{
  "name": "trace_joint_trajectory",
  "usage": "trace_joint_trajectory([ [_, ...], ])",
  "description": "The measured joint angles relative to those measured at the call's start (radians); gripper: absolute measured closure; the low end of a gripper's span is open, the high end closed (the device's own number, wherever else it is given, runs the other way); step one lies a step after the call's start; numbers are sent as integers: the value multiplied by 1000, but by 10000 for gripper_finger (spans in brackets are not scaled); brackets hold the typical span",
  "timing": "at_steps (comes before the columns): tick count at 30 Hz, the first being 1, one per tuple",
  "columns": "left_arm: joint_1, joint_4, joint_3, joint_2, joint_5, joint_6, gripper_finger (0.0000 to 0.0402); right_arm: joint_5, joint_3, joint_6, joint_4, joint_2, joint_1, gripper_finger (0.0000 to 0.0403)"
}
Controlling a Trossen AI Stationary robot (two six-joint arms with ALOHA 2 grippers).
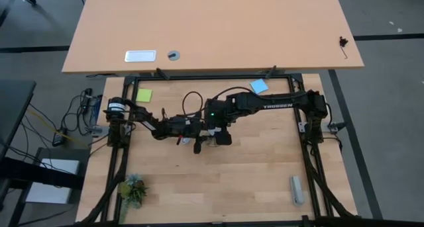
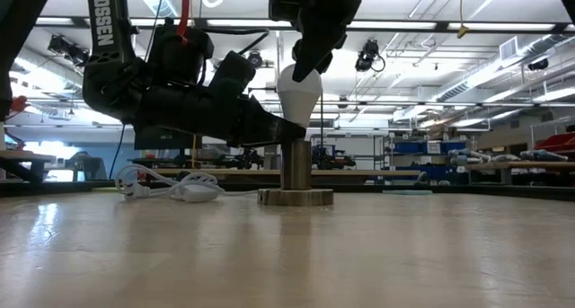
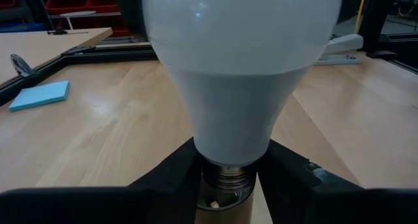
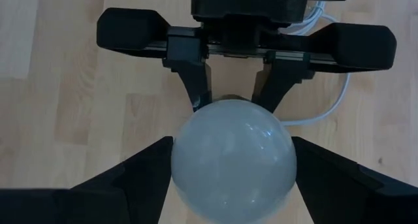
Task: Screw lightbulb
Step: Insert the light bulb into the lamp
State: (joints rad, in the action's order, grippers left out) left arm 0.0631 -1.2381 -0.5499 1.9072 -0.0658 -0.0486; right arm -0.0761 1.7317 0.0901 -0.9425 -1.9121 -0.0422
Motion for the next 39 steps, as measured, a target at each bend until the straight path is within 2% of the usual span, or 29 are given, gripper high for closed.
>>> trace_joint_trajectory([
  [13, -2, 1, -1, 0, -10, 2, 253, 0, 0, 4, -1, 0, -15, 104],
  [18, -2, 2, -1, -1, 32, 2, 253, 0, 0, 12, -1, 0, -26, 103],
  [25, -2, 3, -2, -1, 38, 15, 252, 0, 0, 18, -1, 0, -32, 103],
  [39, -4, 1, -2, -2, 28, 61, 171, 8, 0, 24, -7, 0, -33, 103],
])
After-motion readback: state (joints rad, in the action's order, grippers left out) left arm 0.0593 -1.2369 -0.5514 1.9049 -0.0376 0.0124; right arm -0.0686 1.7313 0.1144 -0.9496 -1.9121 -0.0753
